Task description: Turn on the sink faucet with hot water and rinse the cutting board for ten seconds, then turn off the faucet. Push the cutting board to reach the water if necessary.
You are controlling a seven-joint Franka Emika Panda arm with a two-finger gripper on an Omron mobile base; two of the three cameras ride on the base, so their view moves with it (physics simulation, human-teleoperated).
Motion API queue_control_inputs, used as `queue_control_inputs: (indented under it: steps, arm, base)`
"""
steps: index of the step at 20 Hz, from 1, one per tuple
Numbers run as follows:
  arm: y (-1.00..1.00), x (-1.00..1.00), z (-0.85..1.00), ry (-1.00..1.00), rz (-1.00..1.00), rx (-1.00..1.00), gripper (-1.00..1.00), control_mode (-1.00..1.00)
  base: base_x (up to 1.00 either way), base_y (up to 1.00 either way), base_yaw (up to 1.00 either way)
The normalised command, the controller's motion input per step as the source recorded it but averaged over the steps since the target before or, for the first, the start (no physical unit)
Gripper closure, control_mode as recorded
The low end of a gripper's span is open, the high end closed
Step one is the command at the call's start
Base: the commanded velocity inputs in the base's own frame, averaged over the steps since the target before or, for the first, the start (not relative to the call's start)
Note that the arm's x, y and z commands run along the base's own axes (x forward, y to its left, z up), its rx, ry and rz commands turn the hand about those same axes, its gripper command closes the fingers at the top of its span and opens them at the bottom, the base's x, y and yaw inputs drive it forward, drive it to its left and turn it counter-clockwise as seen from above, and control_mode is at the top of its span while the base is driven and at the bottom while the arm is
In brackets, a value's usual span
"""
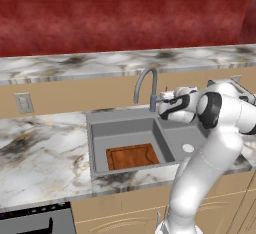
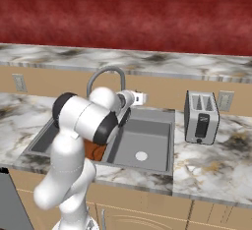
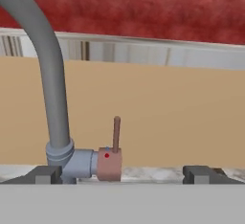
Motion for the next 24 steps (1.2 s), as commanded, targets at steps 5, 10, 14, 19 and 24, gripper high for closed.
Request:
queue_control_inputs:
  steps: [5, 10, 14, 19, 24]
  arm:
    - [0.0, 0.06, 0.0, 0.0, 0.0, 0.0, -1.0, -1.0]
    - [0.0, 0.07, 0.0, 0.0, 0.0, 0.0, -1.0, -1.0]
    - [0.0, 0.19, 0.0, 0.0, 0.0, 0.0, -1.0, -1.0]
    - [0.0, 0.17, -0.02, 0.0, 0.0, 0.0, -1.0, -1.0]
    - [0.0, 0.11, -0.03, 0.0, 0.0, 0.0, -1.0, -1.0]
  base:
    - [0.0, 0.0, 0.0]
    - [0.0, 0.0, 0.0]
    - [0.0, 0.0, 0.0]
    - [0.0, 0.0, 0.0]
    - [0.0, 0.0, 0.0]
